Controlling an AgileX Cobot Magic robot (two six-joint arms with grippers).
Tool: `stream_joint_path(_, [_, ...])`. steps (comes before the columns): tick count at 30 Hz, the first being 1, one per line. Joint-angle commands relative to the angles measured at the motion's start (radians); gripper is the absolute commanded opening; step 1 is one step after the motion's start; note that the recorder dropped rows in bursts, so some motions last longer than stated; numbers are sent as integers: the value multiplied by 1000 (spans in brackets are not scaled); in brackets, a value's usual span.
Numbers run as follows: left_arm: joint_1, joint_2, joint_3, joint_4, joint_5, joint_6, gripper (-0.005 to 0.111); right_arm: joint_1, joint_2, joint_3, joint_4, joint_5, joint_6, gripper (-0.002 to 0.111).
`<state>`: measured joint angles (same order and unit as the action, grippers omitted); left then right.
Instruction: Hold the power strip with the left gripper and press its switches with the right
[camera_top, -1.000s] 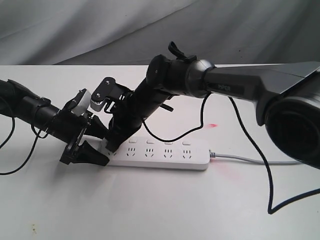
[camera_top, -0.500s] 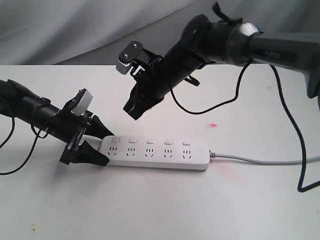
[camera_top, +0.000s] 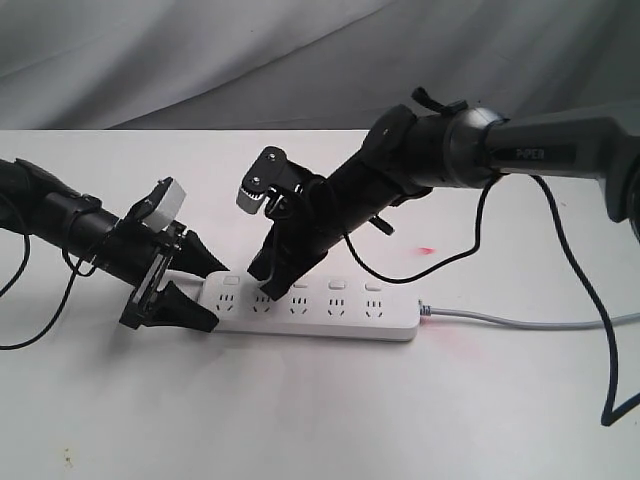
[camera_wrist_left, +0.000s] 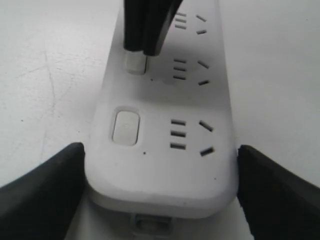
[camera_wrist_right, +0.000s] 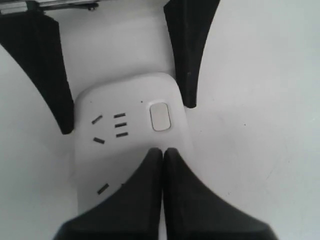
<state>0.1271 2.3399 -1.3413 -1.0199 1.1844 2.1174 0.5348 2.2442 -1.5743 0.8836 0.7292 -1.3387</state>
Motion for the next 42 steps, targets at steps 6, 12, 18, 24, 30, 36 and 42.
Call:
stream_joint_path(6, [2, 45, 22, 192, -116, -25, 45, 3, -3, 56, -6, -71, -22, 0])
stream_joint_path(12, [2, 45, 22, 192, -116, -25, 45, 4, -3, 65, 5, -71, -27, 0])
stream_joint_path(18, [2, 45, 22, 192, -116, -25, 45, 4, -3, 72, -32, -40, -17, 0])
stream_joint_path(24, [2, 45, 22, 192, -116, -25, 45, 4, -3, 114, -35, -75, -18, 0])
stream_joint_path(30, [2, 45, 22, 192, -116, -25, 45, 15, 46, 112, -35, -95, -21, 0])
stream_joint_path(36, [2, 45, 22, 192, -116, -25, 45, 35, 58, 112, -35, -140, -21, 0])
stream_joint_path(42, [2, 45, 22, 192, -116, -25, 45, 35, 66, 112, -169, -140, 74, 0])
